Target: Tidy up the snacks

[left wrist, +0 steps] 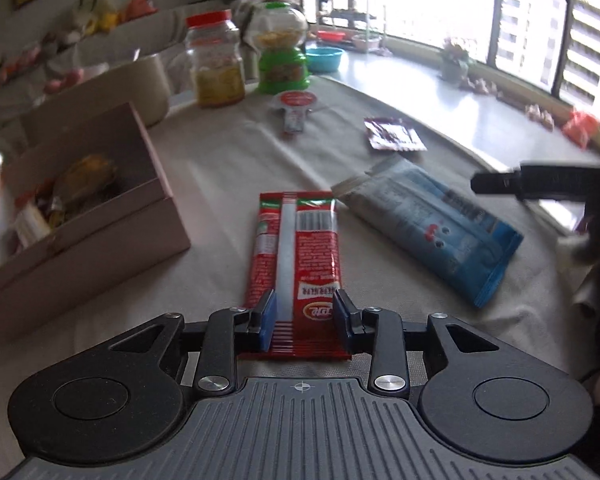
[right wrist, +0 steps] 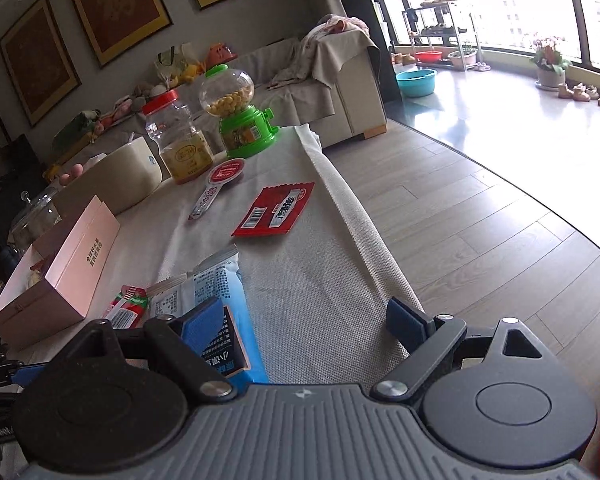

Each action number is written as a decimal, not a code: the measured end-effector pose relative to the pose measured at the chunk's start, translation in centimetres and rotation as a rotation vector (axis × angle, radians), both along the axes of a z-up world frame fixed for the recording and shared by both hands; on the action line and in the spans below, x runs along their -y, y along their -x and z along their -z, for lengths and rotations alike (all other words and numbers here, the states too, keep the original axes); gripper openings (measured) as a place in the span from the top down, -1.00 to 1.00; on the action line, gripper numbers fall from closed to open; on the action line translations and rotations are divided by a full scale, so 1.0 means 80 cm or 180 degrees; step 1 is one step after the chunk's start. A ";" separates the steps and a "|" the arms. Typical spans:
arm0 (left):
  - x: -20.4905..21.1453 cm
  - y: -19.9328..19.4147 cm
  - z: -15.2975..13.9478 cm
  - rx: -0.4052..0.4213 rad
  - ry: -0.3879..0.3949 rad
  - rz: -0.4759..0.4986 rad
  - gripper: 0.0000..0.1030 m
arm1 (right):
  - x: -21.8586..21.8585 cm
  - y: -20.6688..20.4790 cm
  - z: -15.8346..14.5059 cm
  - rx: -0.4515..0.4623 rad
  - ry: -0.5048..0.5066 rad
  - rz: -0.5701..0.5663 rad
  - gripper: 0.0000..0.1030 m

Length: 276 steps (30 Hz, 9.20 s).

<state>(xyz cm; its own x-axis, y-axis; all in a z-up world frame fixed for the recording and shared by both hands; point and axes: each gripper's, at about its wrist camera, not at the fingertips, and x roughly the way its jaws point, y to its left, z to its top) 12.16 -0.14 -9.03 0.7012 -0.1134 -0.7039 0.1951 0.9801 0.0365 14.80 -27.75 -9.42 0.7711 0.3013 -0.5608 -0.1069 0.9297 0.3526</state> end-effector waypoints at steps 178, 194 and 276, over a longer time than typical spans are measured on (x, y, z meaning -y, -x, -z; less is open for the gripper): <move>-0.161 0.112 -0.121 0.1084 0.0704 -0.0865 0.05 | -0.223 0.070 -0.177 0.0340 0.0913 -0.2339 -0.13; -0.255 -0.118 -0.045 0.0384 0.0660 -0.1276 -0.02 | -0.307 -0.041 -0.259 0.0790 0.0898 -0.1860 -0.13; -0.142 0.042 0.006 -0.0175 0.1633 -0.1033 0.14 | -0.199 0.058 -0.037 0.0091 0.1197 -0.2515 -0.59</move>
